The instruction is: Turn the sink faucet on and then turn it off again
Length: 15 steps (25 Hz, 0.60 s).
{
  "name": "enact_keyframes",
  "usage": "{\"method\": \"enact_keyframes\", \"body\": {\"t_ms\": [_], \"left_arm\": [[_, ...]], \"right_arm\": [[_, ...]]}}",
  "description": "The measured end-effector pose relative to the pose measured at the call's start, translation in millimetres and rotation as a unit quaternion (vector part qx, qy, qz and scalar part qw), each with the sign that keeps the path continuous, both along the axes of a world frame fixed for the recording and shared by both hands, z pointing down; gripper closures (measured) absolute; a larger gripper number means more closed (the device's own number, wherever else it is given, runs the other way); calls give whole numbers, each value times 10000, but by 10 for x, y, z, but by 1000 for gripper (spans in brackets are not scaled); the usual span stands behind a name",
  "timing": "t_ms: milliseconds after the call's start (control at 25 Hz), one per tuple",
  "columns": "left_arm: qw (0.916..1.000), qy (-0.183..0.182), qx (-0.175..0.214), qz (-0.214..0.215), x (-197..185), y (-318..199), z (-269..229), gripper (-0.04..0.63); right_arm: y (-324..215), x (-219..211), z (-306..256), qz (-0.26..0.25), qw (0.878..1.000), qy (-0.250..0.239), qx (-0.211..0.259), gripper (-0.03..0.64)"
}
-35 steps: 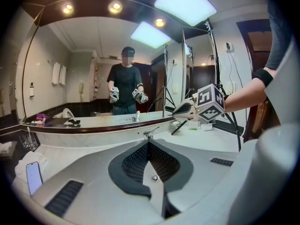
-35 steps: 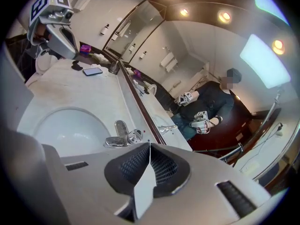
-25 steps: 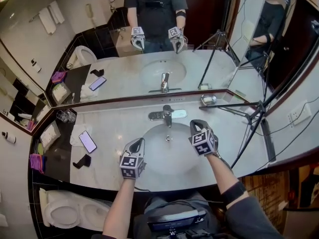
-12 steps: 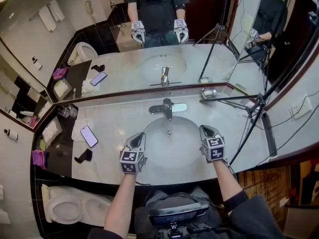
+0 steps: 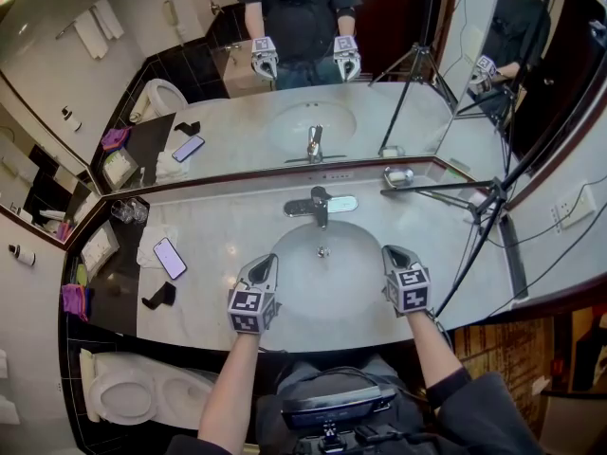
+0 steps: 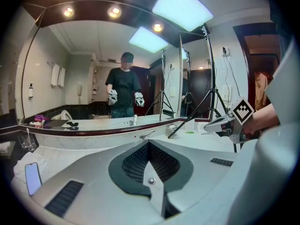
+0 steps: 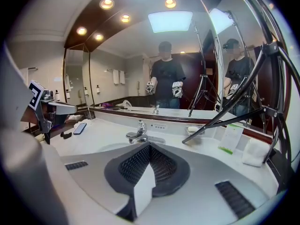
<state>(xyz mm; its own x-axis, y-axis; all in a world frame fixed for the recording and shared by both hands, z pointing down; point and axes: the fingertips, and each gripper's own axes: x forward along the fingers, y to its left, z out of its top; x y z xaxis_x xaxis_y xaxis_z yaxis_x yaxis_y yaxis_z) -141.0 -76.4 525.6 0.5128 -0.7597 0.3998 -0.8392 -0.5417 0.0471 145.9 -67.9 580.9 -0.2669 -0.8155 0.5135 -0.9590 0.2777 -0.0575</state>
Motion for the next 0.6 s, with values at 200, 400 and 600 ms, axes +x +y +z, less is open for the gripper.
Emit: {"method": "enact_keyframes", "body": {"t_ms": [200, 400, 600], "left_arm": [[10000, -14, -29, -52, -10, -4, 23, 588], [9999, -57, 36, -86, -19, -57, 11, 588], [10000, -22, -14, -53, 20, -87, 8, 588]], "right_arm": [[-10, -6, 49, -58, 10000, 42, -10, 598], [-64, -35, 55, -133, 9998, 143, 23, 598], [-135, -107, 59, -253, 9989, 400, 17, 597]]}}
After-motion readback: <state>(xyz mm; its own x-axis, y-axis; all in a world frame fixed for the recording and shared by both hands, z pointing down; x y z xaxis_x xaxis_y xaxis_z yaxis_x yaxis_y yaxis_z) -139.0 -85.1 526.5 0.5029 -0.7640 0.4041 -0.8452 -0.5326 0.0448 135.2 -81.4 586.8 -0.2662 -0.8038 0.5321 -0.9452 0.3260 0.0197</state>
